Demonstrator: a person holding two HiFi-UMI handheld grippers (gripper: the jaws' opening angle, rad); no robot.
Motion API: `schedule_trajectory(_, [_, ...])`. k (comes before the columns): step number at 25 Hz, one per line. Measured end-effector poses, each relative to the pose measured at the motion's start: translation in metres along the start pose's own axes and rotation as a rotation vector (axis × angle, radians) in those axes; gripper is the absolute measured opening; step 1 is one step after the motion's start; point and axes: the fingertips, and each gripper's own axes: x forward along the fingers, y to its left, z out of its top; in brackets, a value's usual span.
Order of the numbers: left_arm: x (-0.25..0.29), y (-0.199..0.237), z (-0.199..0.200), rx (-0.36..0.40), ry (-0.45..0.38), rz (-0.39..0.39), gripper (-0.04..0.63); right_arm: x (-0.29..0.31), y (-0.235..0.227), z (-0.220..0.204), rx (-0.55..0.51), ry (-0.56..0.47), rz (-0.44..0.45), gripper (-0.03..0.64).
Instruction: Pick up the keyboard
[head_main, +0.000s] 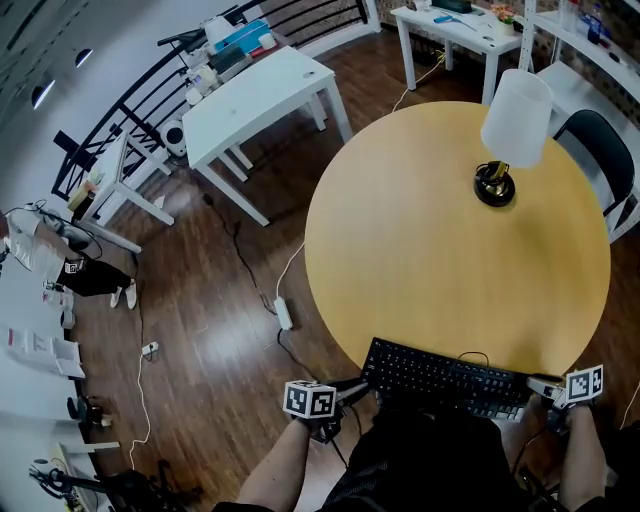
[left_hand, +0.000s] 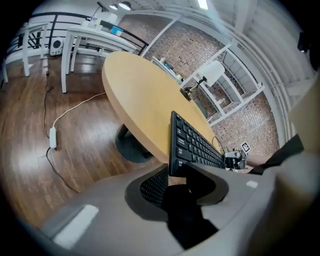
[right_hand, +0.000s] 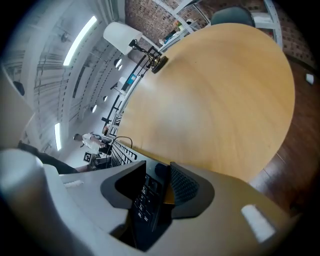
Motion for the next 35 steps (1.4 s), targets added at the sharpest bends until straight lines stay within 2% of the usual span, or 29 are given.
schedule_trajectory(3, [-0.013,0.015,-0.003,0.029,0.024,-0.051,0.306,0.015,0.013,-0.013,-0.007,0.001,0.013,0.161])
schedule_trajectory(6, [-0.028,0.026,0.002,0.0,0.048,-0.063,0.373,0.028,0.021,-0.011,0.002,0.014,0.011,0.158])
schedule_trajectory(10, [-0.019,0.003,0.002,0.025,0.055,-0.098,0.347,0.01,0.014,-0.017,0.057,0.009,-0.053,0.155])
schedule_trajectory(13, [-0.01,-0.016,-0.001,0.07,0.033,-0.087,0.333,-0.011,0.005,-0.023,0.077,-0.014,-0.074,0.158])
schedule_trajectory(16, [-0.009,-0.027,-0.01,0.067,0.047,-0.109,0.33,-0.023,0.004,-0.028,0.092,-0.058,-0.068,0.143])
schedule_trajectory(21, [-0.013,-0.027,-0.037,0.069,0.145,-0.146,0.324,-0.026,0.006,-0.039,0.079,-0.058,-0.041,0.124])
schedule_trajectory(23, [-0.015,-0.026,-0.045,0.053,0.141,-0.152,0.324,-0.031,0.009,-0.046,0.045,-0.065,-0.029,0.124])
schedule_trajectory(27, [-0.018,-0.019,-0.039,0.045,0.124,-0.149,0.325,-0.029,0.018,-0.046,0.011,-0.133,0.004,0.188])
schedule_trajectory(31, [-0.018,-0.023,-0.046,0.046,0.134,-0.151,0.325,-0.026,0.008,-0.084,0.135,-0.086,0.016,0.221])
schedule_trajectory(34, [-0.008,-0.036,-0.044,0.053,0.13,-0.146,0.329,-0.026,0.0,-0.09,0.108,-0.055,0.016,0.218])
schedule_trajectory(35, [-0.004,-0.041,-0.043,0.063,0.126,-0.142,0.336,-0.03,-0.002,-0.089,0.089,-0.058,0.012,0.186])
